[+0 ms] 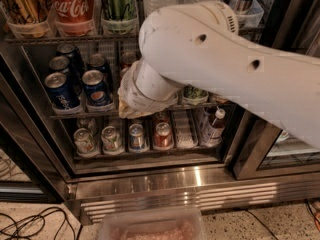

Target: Pick pepsi can from middle shelf of fridge

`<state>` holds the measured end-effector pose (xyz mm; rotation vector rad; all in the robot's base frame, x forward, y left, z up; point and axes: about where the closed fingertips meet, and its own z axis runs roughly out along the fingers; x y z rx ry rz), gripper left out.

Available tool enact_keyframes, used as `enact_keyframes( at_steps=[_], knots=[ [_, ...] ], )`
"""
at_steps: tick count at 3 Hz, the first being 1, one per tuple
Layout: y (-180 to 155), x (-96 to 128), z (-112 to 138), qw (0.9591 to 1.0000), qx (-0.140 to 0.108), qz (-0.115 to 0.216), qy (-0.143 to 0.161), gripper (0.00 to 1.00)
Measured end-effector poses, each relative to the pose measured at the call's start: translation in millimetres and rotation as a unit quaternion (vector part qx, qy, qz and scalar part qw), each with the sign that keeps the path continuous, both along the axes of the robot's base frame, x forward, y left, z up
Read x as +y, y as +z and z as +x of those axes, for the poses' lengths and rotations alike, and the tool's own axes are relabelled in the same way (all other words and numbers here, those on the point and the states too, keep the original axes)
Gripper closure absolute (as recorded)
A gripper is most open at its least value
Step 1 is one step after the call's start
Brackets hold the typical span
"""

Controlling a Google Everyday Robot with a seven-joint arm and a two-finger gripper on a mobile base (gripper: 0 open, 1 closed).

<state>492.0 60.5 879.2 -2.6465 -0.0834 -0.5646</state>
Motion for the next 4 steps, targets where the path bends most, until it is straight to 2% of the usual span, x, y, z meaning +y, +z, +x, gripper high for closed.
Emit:
enact_keyframes(
  at_steps=[1, 2, 4],
  knots=[
    [4.6, 32.2, 21.2, 0.9976, -0.058, -0.006, 0.038, 1.0],
    [14.7, 52.9, 30.3, 0.9933, -0.101, -0.02, 0.052, 1.0],
    [16.2, 53.9, 29.8, 0.9921, -0.109, -0.026, 0.057, 1.0]
  ],
)
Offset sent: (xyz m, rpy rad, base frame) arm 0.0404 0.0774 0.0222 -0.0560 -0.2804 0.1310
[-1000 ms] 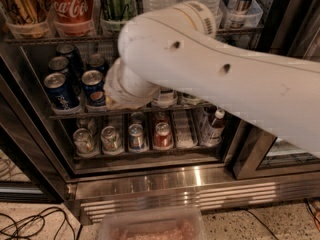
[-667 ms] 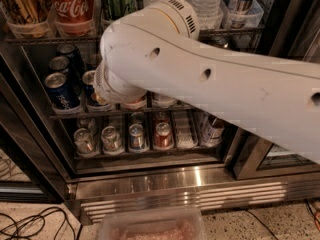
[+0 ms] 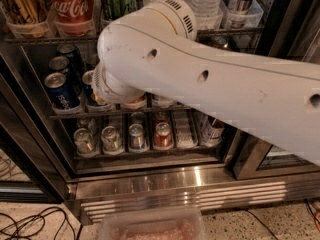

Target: Pick pepsi can from middle shelf of fridge

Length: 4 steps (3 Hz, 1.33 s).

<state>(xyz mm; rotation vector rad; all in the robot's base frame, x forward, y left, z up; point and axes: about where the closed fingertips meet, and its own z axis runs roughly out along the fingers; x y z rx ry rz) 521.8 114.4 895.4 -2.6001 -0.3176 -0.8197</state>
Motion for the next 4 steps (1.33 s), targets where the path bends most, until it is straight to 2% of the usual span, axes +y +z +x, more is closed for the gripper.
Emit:
enact_keyframes(
  at_steps=[2, 3, 4],
  knots=[
    [10.0, 10.0, 5.7, 0.9965, -0.064, -0.026, 0.046, 1.0],
    [12.9, 13.5, 7.2, 0.9944, -0.081, -0.032, 0.059, 0.81],
    [14.6, 15.8, 9.0, 0.9929, -0.093, -0.034, 0.067, 0.58]
  ],
)
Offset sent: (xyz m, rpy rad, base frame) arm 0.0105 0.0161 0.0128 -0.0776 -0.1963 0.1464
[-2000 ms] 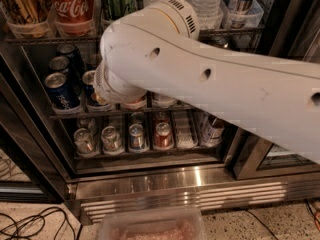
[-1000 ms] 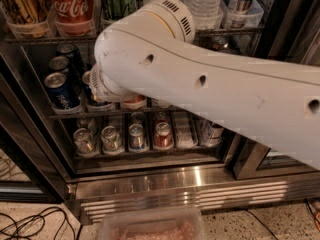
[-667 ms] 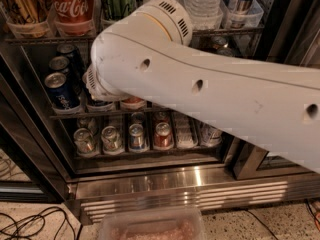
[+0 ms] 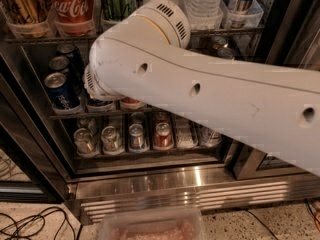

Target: Pick pepsi can from middle shelf of fridge

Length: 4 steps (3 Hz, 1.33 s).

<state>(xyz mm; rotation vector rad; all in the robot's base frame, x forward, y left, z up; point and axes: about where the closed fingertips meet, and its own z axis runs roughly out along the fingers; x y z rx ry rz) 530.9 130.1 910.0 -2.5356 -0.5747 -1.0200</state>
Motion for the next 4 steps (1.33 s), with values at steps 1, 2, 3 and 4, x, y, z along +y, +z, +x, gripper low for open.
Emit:
enact_keyframes(
  at_steps=[1, 2, 3, 4],
  knots=[
    [0.0, 3.8, 3.2, 0.9999, -0.007, 0.0, 0.008, 0.48],
    [-2.5, 9.3, 9.1, 0.9998, -0.011, -0.001, 0.019, 0.48],
    [-7.8, 15.4, 16.5, 0.9995, -0.012, -0.005, 0.029, 0.48],
    [-13.9, 23.5, 24.7, 0.999, -0.013, -0.011, 0.042, 0.47]
  ],
)
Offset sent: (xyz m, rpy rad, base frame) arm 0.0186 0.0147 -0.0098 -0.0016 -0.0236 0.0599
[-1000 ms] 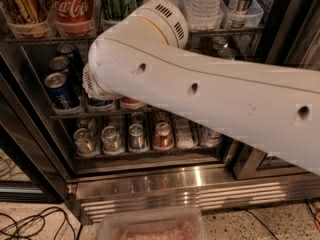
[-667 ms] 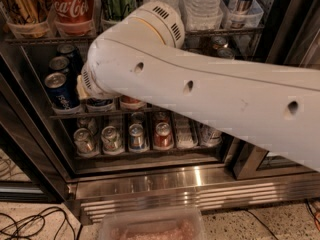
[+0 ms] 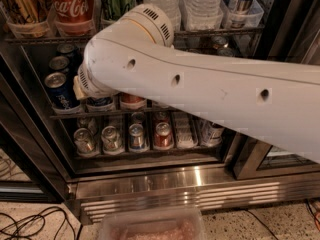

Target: Pick pepsi can from middle shelf of fridge

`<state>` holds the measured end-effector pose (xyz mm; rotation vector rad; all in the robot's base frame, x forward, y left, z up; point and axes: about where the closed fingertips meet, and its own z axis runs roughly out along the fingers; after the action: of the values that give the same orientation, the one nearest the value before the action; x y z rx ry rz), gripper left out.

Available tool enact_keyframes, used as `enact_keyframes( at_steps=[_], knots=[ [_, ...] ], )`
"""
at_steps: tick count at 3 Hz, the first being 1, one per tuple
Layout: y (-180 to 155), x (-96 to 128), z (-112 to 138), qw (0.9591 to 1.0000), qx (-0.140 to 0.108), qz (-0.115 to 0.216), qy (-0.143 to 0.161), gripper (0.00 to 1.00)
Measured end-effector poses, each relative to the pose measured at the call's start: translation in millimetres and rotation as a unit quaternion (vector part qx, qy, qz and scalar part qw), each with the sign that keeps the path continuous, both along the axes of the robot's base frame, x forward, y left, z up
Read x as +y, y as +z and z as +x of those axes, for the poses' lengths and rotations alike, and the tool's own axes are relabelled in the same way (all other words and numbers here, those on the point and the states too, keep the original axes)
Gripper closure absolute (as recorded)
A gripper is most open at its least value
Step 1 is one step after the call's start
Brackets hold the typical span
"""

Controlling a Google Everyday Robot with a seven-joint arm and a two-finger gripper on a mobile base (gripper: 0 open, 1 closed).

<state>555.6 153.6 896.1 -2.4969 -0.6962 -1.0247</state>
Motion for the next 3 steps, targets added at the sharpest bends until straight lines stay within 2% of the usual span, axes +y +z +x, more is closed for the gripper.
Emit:
enact_keyframes(
  at_steps=[2, 3],
  knots=[
    [-6.8, 3.7, 14.1, 0.9996, -0.002, -0.025, 0.011, 0.24],
    [-9.7, -0.4, 17.3, 0.9991, 0.0, -0.04, 0.01, 0.22]
  ],
)
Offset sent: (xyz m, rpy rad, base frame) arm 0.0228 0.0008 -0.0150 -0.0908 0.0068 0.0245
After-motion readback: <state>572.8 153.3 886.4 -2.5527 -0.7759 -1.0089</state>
